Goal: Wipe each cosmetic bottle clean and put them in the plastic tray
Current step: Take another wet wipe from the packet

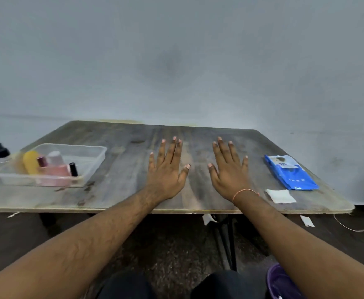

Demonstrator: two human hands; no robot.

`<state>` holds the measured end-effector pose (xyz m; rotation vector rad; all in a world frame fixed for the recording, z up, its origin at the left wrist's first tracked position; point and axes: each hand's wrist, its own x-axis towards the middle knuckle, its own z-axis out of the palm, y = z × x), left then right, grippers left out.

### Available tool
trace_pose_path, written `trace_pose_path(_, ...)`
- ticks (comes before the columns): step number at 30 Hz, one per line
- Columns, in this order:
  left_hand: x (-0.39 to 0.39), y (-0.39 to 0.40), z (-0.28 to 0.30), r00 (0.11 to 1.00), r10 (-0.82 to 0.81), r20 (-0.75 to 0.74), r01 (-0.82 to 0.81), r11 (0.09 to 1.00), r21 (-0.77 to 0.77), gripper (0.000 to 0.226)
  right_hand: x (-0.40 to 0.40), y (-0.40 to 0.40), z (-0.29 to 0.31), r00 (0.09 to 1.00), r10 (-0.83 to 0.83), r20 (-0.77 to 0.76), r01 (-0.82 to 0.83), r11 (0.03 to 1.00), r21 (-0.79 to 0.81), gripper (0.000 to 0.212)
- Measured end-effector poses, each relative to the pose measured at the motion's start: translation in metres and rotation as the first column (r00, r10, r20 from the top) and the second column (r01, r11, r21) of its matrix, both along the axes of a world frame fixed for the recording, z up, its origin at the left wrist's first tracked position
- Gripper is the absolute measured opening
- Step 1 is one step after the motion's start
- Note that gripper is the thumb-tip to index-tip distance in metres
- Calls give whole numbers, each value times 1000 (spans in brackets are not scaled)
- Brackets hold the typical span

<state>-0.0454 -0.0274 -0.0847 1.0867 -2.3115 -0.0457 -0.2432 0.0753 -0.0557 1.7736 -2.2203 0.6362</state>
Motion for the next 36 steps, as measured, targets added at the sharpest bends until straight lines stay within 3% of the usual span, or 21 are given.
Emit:
trace_pose_path(5, 38, -8, -9, 989, 62, 131, -80, 987, 138, 76, 49, -27, -12, 992, 124, 34, -127, 988, 85, 70)
trace_pose_path(11, 48, -31, -31, 965, 37, 259, -115, 949, 294, 76, 69, -53, -45, 988, 123, 96, -145, 950, 276, 71)
trace_pose_path(17, 41, -42, -33, 913, -77, 401, -40, 961, 275, 71, 69, -62, -52, 992, 104, 74, -126, 897, 424, 70)
trace_pose_path(26, 46, -40, -48, 917, -45, 395, -44, 976, 213, 82, 64, -65, -64, 991, 124, -45, -88, 875, 475, 76)
trace_pose_path(36, 46, -32, -29, 912, -80, 403, -111, 897, 428, 81, 69, -65, -43, 997, 82, 0, -65, 792, 607, 75)
